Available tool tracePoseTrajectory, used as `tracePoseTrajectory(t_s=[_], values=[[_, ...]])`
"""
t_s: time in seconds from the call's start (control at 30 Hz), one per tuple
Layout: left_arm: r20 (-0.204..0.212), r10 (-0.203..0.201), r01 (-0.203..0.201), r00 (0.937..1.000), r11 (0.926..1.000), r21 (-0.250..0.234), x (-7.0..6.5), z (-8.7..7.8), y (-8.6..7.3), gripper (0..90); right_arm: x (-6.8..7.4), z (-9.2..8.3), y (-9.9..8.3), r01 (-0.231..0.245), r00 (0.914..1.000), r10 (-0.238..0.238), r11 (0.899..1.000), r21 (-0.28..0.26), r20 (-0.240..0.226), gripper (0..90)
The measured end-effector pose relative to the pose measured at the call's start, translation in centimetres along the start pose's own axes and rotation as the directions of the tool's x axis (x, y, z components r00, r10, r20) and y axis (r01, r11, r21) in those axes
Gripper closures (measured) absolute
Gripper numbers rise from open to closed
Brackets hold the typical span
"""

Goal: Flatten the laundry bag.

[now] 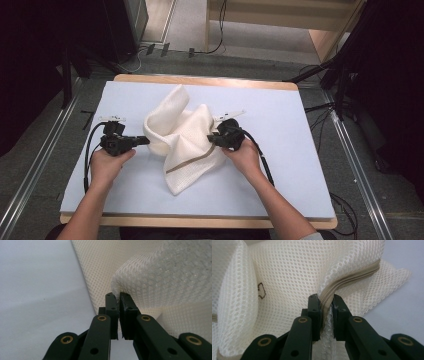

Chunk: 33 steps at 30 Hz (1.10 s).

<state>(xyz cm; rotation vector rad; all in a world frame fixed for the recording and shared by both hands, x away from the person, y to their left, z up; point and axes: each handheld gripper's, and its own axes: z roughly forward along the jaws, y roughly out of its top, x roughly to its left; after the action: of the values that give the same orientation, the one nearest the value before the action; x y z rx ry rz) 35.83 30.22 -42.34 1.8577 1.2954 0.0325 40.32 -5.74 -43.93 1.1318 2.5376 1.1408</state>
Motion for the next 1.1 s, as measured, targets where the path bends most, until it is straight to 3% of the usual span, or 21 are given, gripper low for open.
tracePoseTrajectory(t_s=[0.2, 0.3, 0.37, 0.47, 0.57, 0.83, 0.93, 0.97, 1.1], values=[[0.026, -0.034, 0.035, 0.9991, 0.9992, -0.021, 0.6, 0.4, 0.3, 87.1, 0.5, -2.0, 0.2, 0.007, 0.9999, -0.007, 0.999, -0.035, -0.011, 82.0], [0.064, -0.028, 0.03, 0.9976, 0.9992, -0.026, 0.4, 0.7, 0.5, 86.4, 1.2, -4.0, -0.1, 0.047, 0.9989, -0.047, 0.998, -0.05, 0.001, 82.0], [0.121, -0.037, 0.039, 0.9919, 0.9991, -0.015, 0.3, 0.8, 0.6, 81.8, 1.3, -5.0, -0.5, 0.05, 0.9987, -0.05, 0.997, -0.059, 0.001, 82.0], [0.139, -0.01, 0.01, 0.9902, 0.9999, 0.002, 0.1, 0.5, 0.7, 73.5, 1.1, -6.1, -1.2, 0.048, 0.9988, -0.047, 0.997, -0.062, 0.011, 82.0], [0.115, 0.03, -0.031, 0.993, 0.9995, 0.004, -0.1, -0.6, 0.6, 69.2, 0.4, -7.8, -2.5, 0.039, 0.9991, -0.037, 0.997, -0.063, 0.021, 81.7], [0.068, 0.006, -0.004, 0.9977, 0.9995, -0.03, 1.1, -2.4, 0.4, 65.5, -2.2, -10.9, -4.1, 0.016, 0.9989, -0.013, 0.997, -0.081, 0.044, 80.8], [0.05, 0.007, -0.005, 0.9987, 0.9997, -0.025, 1.3, -2.5, 0.4, 64.0, -2.9, -11.2, -4.6, 0.031, 0.9964, -0.026, 0.997, -0.065, 0.081, 80.5], [0.046, 0.006, -0.005, 0.9989, 0.9997, -0.023, 1.4, -2.5, 0.3, 63.3, -3.8, -11.2, -5.2, 0.027, 0.9928, -0.023, 0.999, -0.033, 0.118, 80.4], [0.03, 0.012, -0.012, 0.9995, 0.9999, 0.0, 1.7, -2.2, 0.3, 61.5, -5.7, -11.0, -6.0, -0.019, 0.9898, 0.02, 1.0, -0.01, 0.141, 78.1]])
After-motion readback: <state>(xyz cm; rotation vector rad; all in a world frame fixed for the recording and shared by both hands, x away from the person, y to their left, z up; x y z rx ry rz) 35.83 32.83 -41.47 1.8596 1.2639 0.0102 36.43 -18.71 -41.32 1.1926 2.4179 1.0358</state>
